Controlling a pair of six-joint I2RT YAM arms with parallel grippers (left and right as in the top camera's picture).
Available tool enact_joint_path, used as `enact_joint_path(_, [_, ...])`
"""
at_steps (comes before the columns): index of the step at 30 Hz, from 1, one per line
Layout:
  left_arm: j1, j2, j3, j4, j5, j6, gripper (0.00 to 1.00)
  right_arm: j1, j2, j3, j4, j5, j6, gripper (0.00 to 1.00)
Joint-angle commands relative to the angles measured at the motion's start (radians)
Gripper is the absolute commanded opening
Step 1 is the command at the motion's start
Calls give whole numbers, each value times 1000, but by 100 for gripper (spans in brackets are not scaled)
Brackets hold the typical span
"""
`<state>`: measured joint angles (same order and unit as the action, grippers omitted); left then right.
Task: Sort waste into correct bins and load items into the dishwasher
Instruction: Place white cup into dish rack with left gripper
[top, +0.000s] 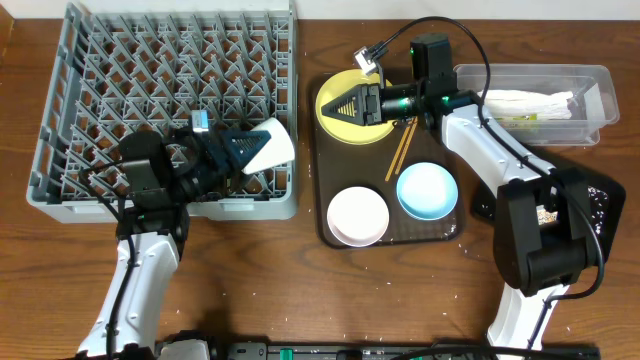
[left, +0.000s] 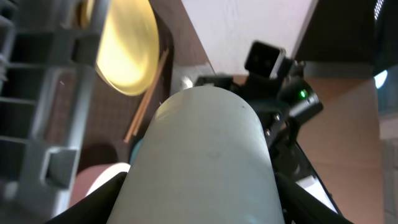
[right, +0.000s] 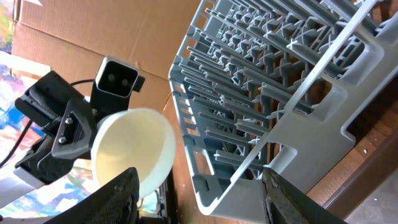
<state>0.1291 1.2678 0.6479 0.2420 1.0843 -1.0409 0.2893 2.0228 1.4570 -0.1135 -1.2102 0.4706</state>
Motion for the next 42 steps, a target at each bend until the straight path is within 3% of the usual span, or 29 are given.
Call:
enact_joint_path(1, [-2, -19, 38, -75, -138, 63, 21, -11, 12, 0, 2, 12, -1, 63])
enact_joint_path(7, [-66, -22, 301, -649, -468, 356, 22, -15, 12, 0, 2, 33, -8, 66])
enact_joint_path(13, [-179, -22, 510, -958, -826, 473, 22, -18, 12, 0, -4, 67, -23, 70])
enact_joint_path(20, [-286, 19, 520, -1019, -1025, 518, 21, -23, -2, 7, -119, 221, -95, 73])
enact_joint_path(28, [-362, 201, 520, -954, -1052, 577, 20, -22, -122, 201, -616, 717, -353, 77])
enact_joint_path(37, [-389, 325, 520, -982, -1051, 576, 21, -32, -199, 224, -699, 834, -356, 78])
enact_joint_path(38, [-392, 334, 520, -982, -1051, 576, 22, -34, -200, 224, -703, 839, -356, 78])
enact_joint_path(40, [-399, 352, 520, -982, -1051, 576, 37, -35, -200, 224, -711, 844, -356, 78])
enact_joint_path(42, [-401, 366, 520, -980, -1051, 576, 63, -35, -200, 224, -722, 857, -356, 79])
